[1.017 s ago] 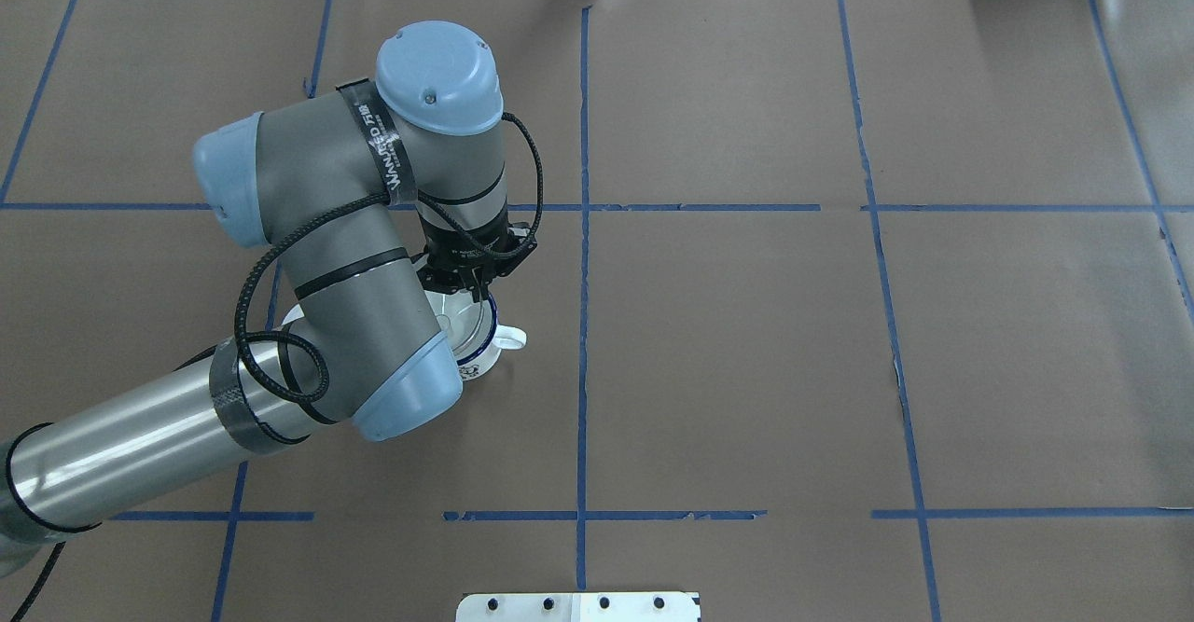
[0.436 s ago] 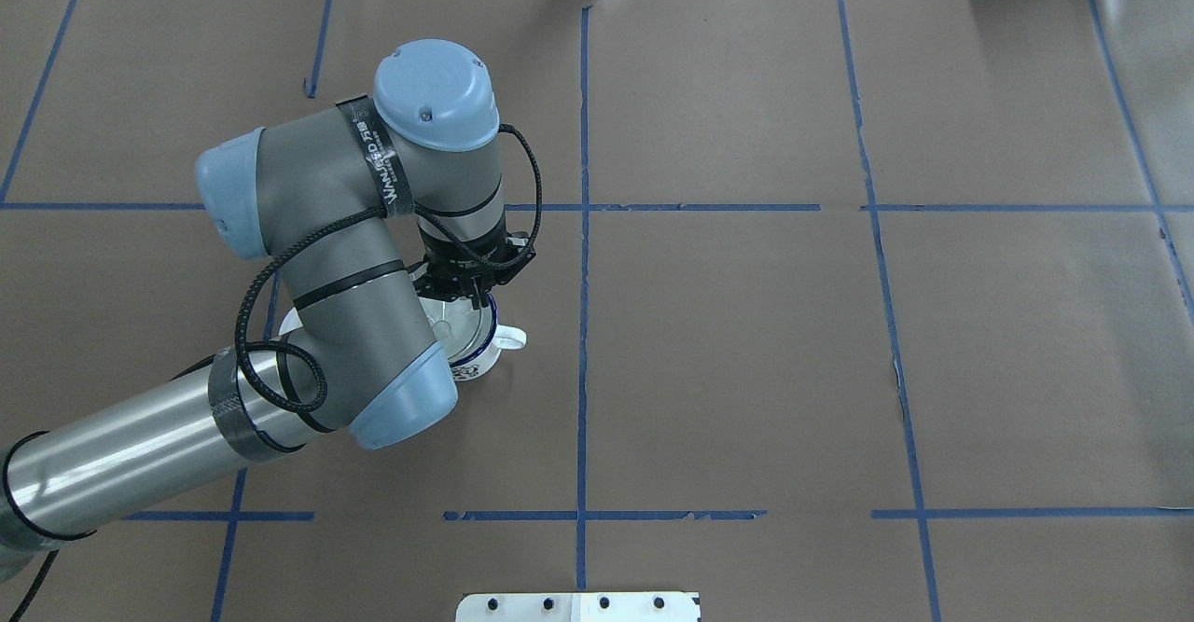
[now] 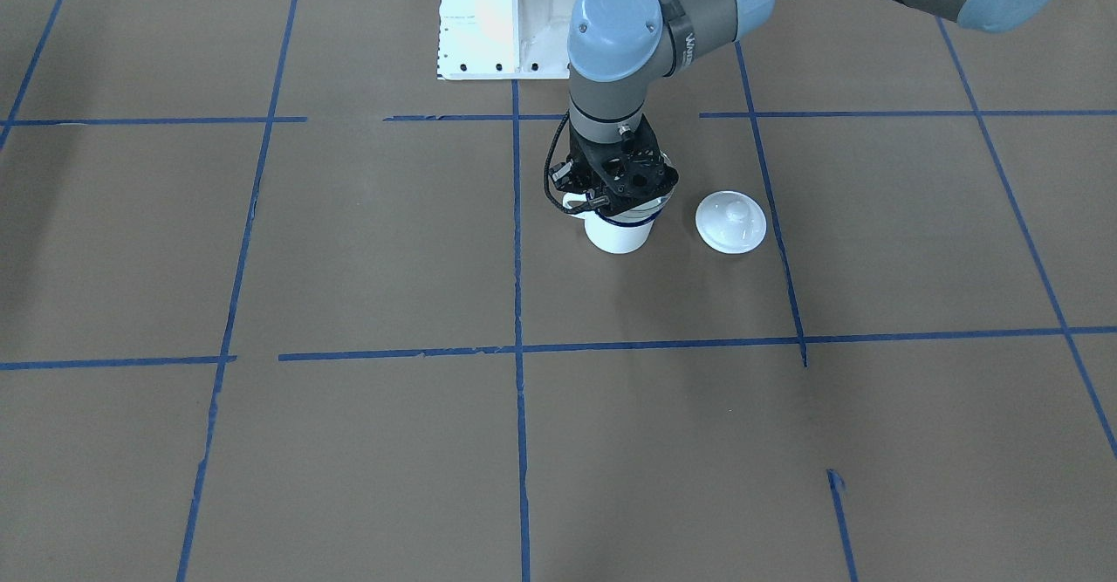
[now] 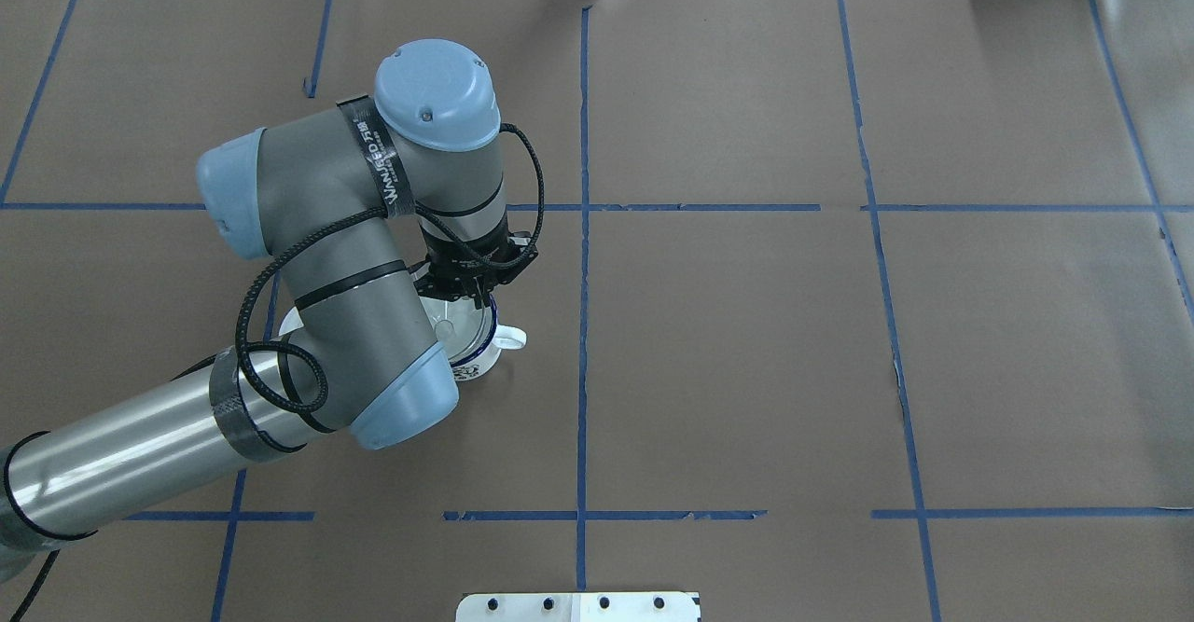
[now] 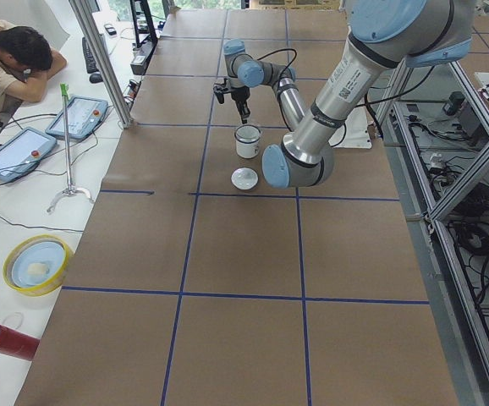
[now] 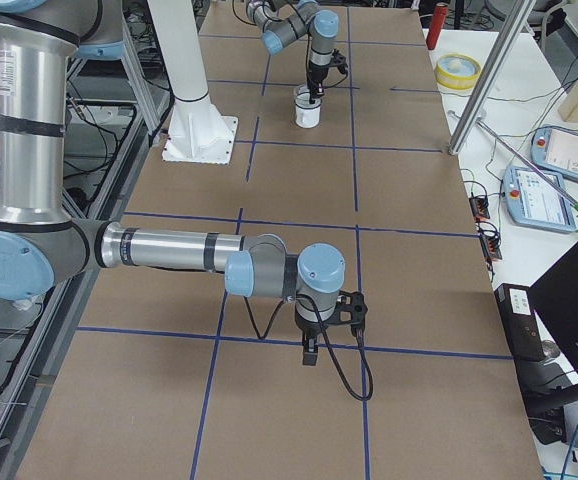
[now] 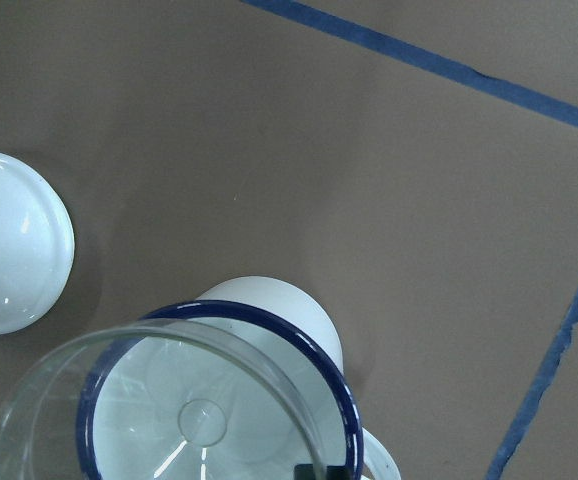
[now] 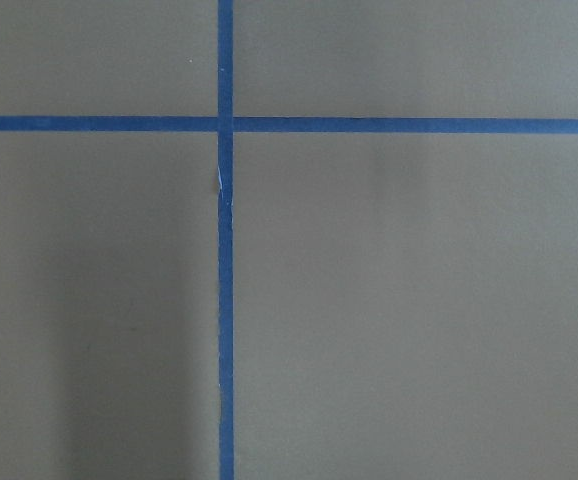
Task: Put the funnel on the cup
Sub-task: 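Lower the funnel into the mug's opening and release it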
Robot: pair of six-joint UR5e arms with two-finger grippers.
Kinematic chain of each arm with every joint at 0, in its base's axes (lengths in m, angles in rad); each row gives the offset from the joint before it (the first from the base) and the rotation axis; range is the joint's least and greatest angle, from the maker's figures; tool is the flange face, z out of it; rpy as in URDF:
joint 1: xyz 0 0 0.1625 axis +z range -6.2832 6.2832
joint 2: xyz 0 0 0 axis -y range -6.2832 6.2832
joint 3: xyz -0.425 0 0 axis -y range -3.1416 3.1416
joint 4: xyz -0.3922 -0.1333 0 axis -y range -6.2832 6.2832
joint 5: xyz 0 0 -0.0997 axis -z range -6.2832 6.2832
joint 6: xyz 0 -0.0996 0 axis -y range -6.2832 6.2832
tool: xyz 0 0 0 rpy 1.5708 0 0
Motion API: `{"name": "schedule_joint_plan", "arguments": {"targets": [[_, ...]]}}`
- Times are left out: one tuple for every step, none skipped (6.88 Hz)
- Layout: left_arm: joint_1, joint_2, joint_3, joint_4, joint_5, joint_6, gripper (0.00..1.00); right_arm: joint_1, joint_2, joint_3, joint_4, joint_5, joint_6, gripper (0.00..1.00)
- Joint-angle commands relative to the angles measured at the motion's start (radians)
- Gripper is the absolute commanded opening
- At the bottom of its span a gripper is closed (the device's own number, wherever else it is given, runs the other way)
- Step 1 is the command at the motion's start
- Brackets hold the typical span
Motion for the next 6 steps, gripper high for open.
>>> {"name": "schedule_joint_plan", "arguments": {"targets": [[-0.001, -0.001, 0.031, -0.029, 0.002, 0.001, 0.0, 0.0, 0.0, 0.0, 0.0, 0.0, 0.0, 1.0], [-0.001, 0.002, 0.028, -0.029, 0.002, 0.001, 0.0, 0.0, 0.0, 0.0, 0.0, 0.0, 0.0, 1.0], [-0.001, 0.004, 0.023, -0.027, -0.001, 0.001, 0.0, 0.0, 0.0, 0.0, 0.0, 0.0, 0.0, 1.0], [-0.001, 0.005, 0.019, -0.027, -0.002, 0.0, 0.11, 0.0, 0.0, 0.0, 0.0, 0.0, 0.0, 1.0], [-0.001, 0.005, 0.016, -0.029, 0.002, -0.004, 0.99, 0.0, 0.0, 0.0, 0.0, 0.0, 0.0, 1.0], [-0.003, 0.007, 0.0, -0.029, 0.003, 0.0, 1.0, 0.0, 0.0, 0.0, 0.0, 0.0, 0.0, 1.0]]}}
